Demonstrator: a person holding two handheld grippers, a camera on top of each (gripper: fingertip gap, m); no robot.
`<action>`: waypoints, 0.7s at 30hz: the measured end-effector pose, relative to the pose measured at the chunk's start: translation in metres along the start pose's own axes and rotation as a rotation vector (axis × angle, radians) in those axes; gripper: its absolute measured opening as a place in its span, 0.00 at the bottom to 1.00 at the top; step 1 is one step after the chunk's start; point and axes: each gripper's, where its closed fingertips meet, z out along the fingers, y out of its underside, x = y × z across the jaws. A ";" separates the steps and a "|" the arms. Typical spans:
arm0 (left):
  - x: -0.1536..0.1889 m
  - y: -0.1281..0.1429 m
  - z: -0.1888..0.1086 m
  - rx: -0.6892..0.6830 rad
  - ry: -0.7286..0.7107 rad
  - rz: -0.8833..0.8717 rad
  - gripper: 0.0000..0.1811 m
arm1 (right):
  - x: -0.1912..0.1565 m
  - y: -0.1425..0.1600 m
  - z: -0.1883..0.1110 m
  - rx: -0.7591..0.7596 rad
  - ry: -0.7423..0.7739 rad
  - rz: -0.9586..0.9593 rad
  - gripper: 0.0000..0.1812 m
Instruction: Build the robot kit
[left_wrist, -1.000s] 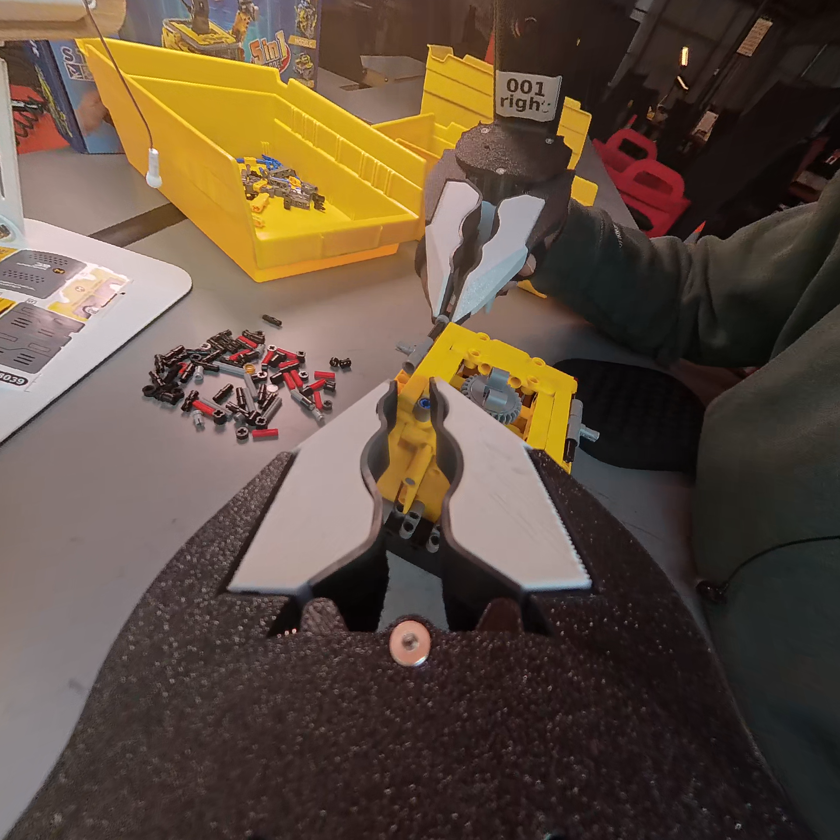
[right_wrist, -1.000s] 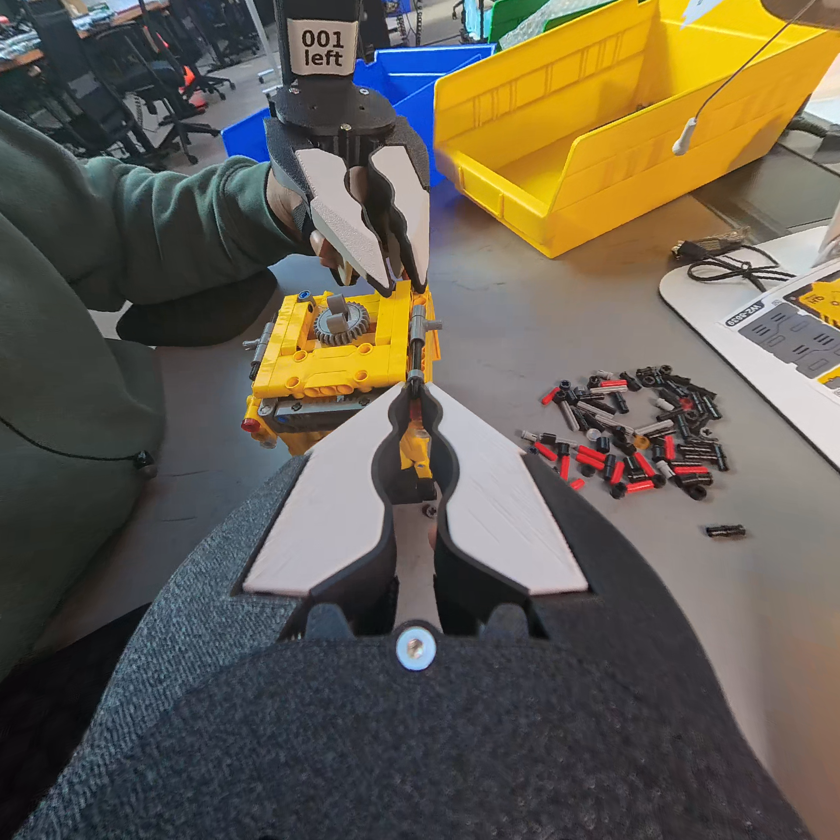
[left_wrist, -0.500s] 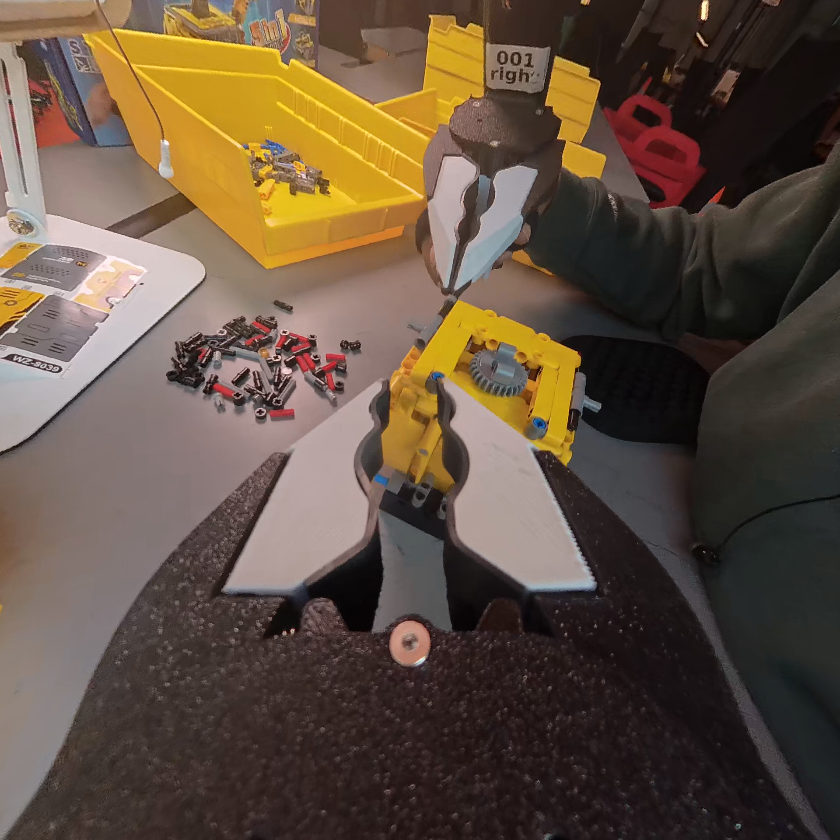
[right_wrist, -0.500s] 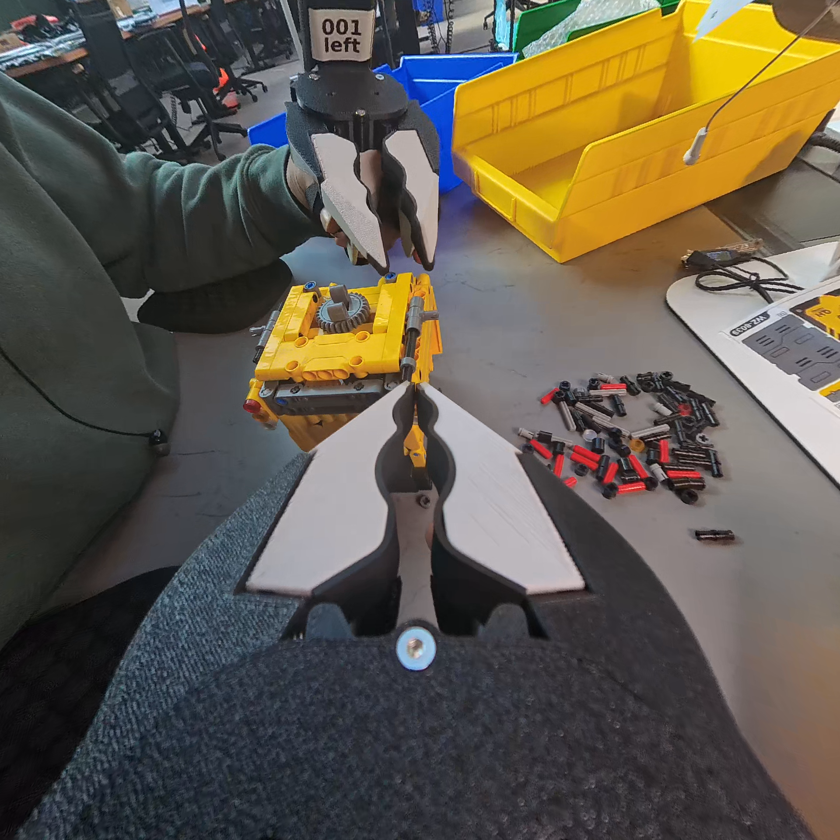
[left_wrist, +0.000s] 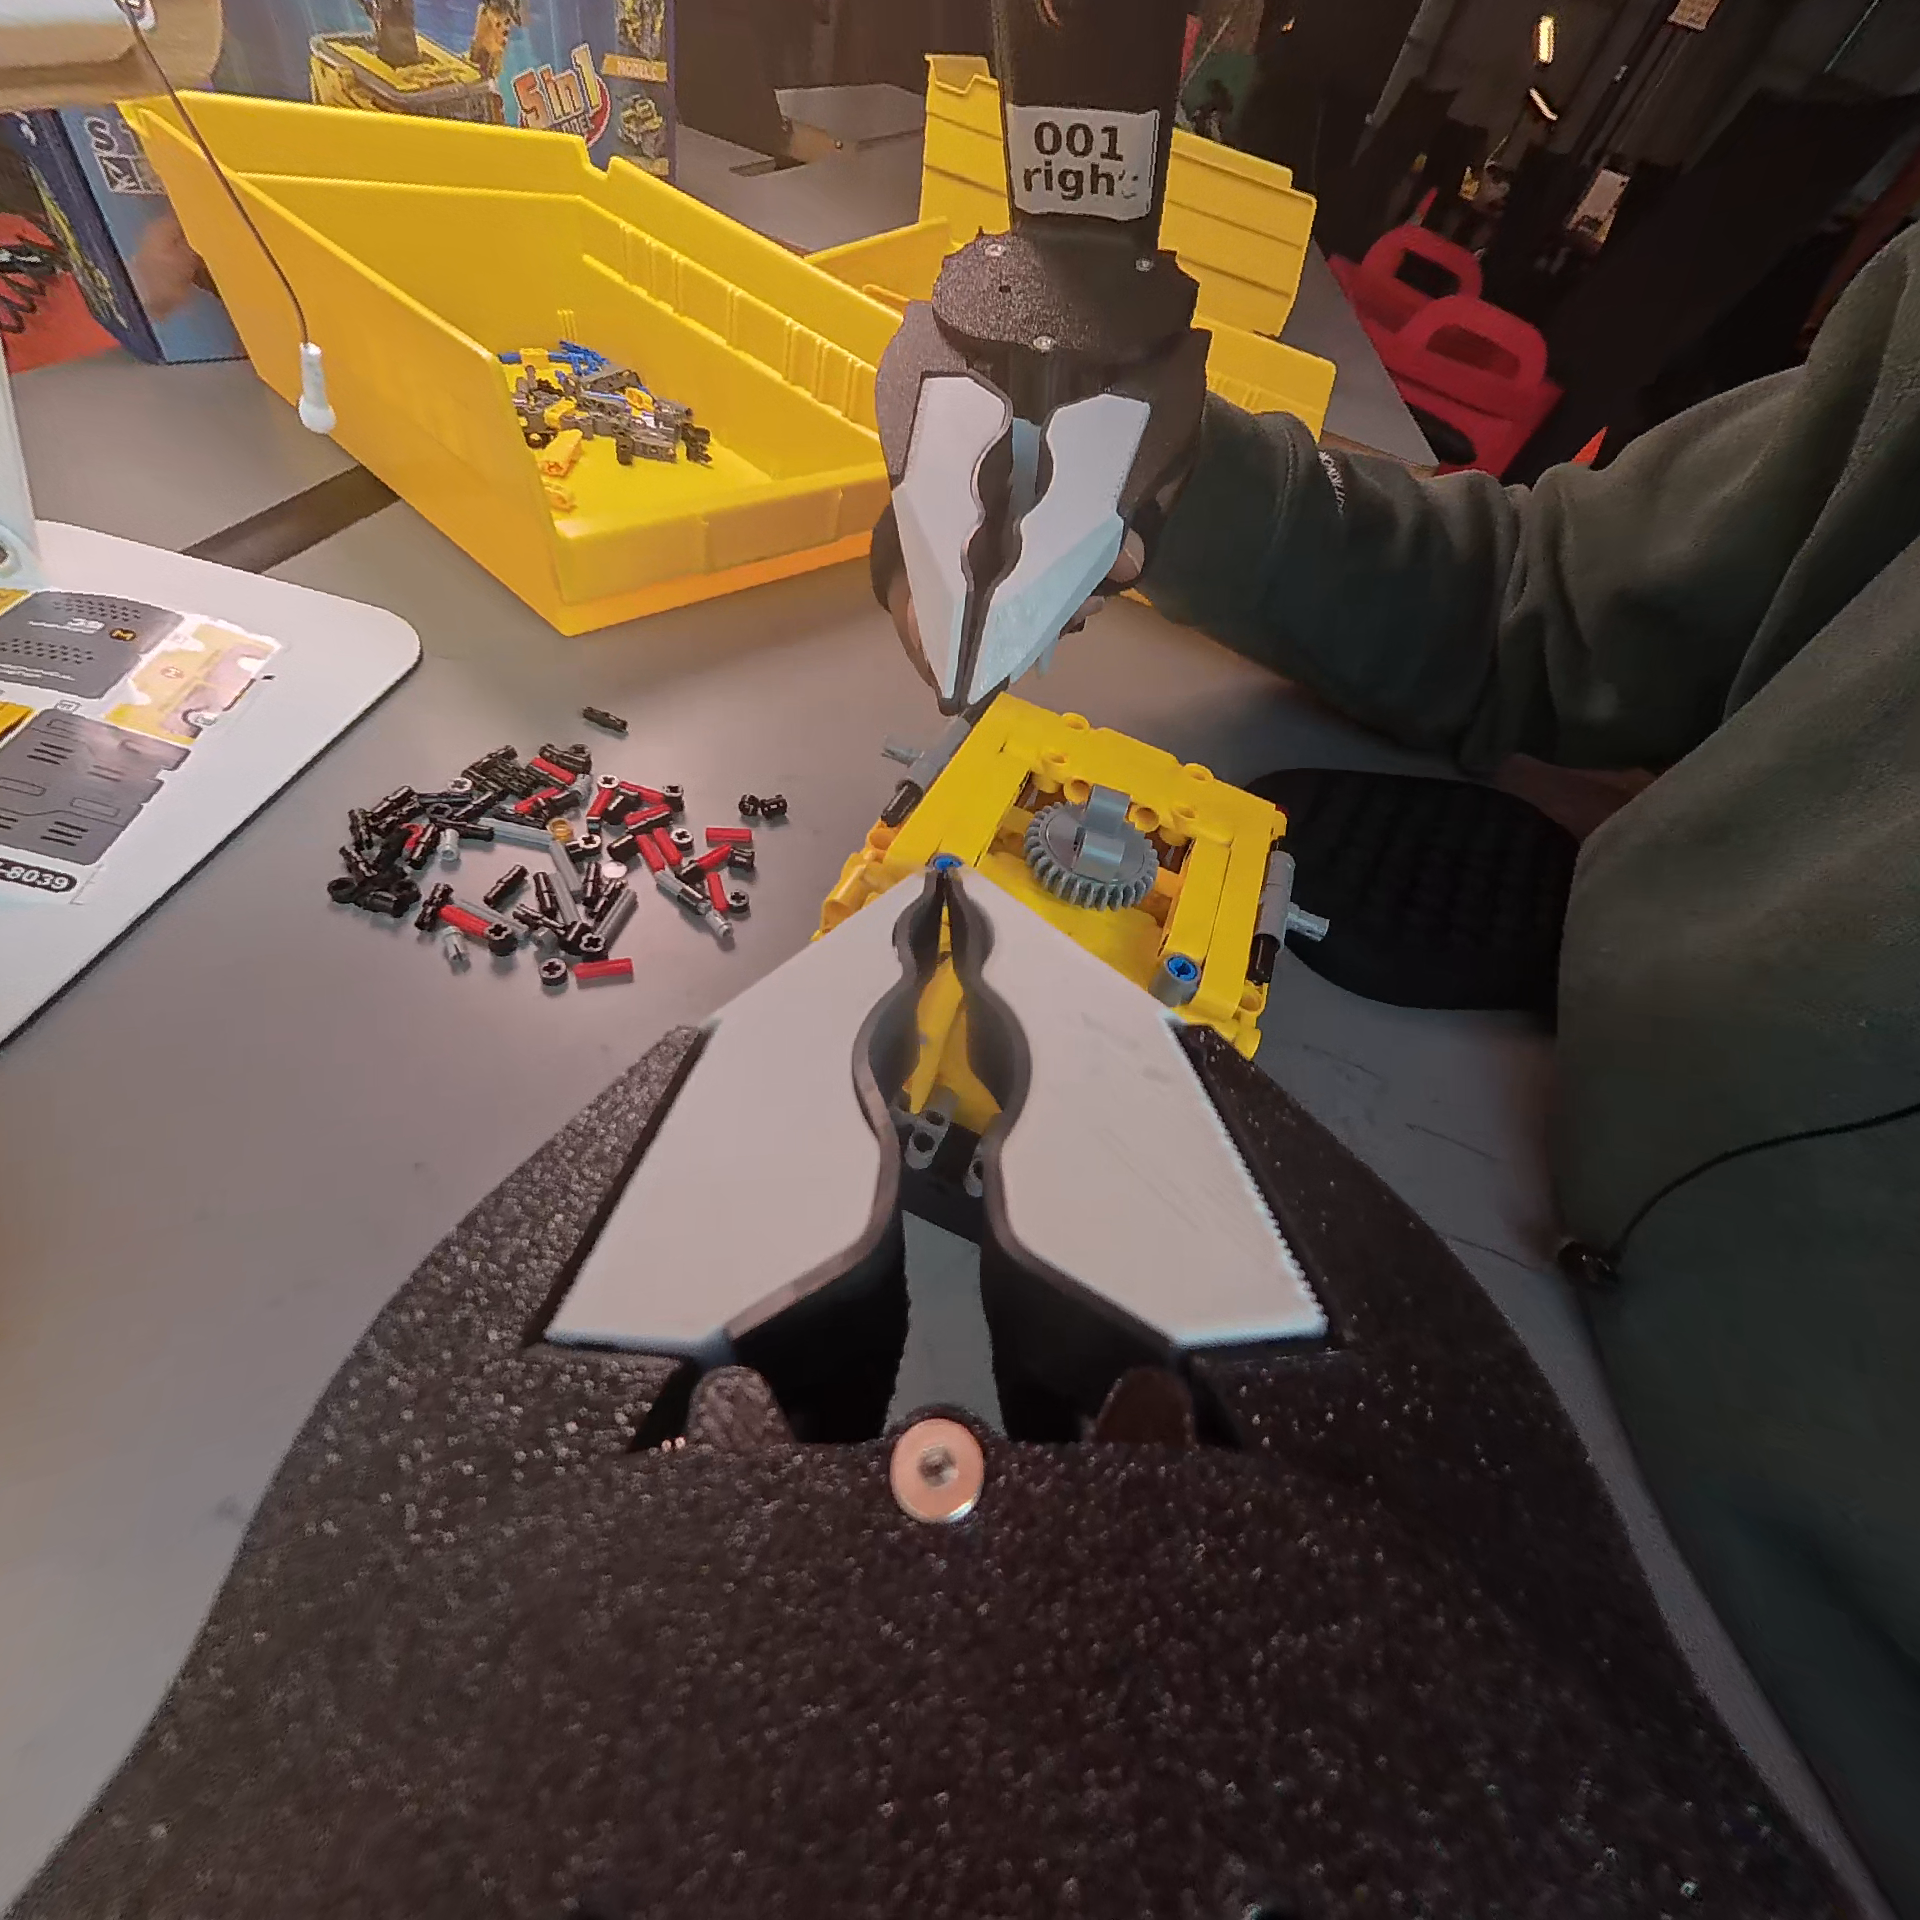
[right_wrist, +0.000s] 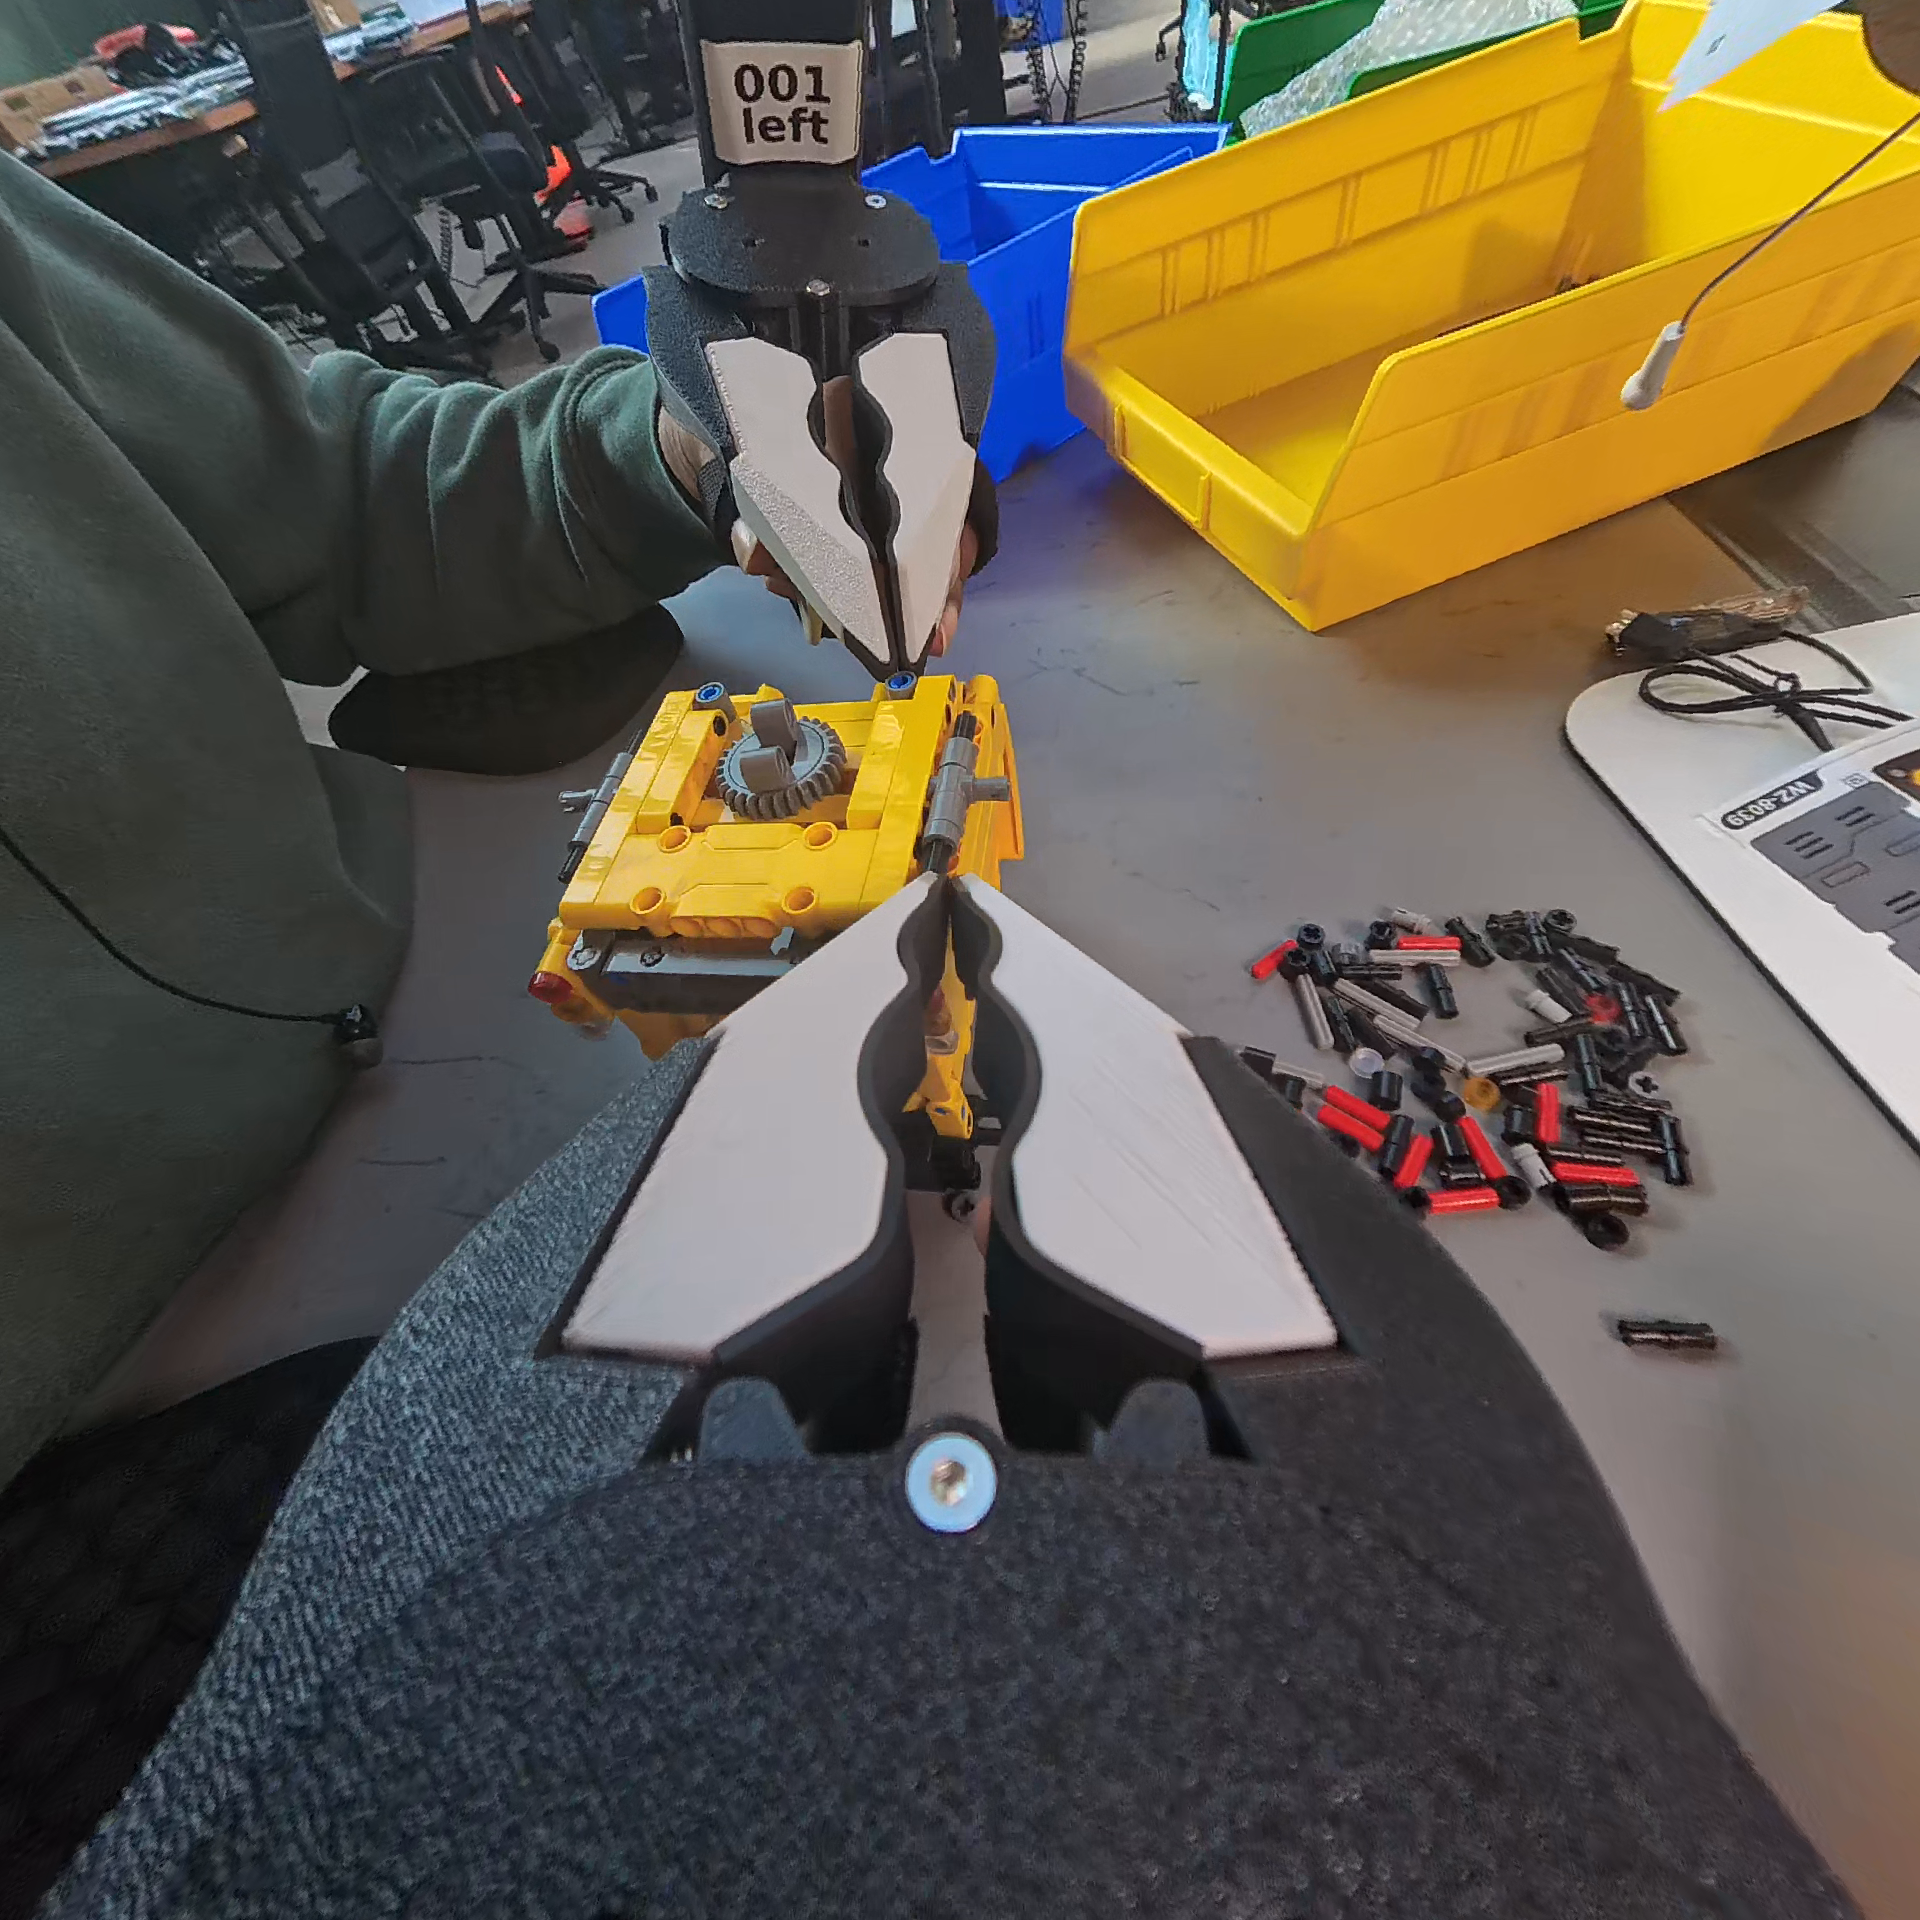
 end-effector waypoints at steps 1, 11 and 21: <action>0.000 0.000 0.000 0.000 0.000 0.001 0.00 | 0.000 0.000 0.000 0.002 -0.001 0.003 0.00; -0.006 -0.005 -0.010 0.061 -0.007 -0.042 0.08 | 0.011 -0.016 -0.021 0.095 0.055 0.021 0.01; -0.009 -0.001 -0.011 0.081 -0.023 -0.043 0.10 | 0.001 -0.020 -0.023 0.107 0.031 -0.012 0.04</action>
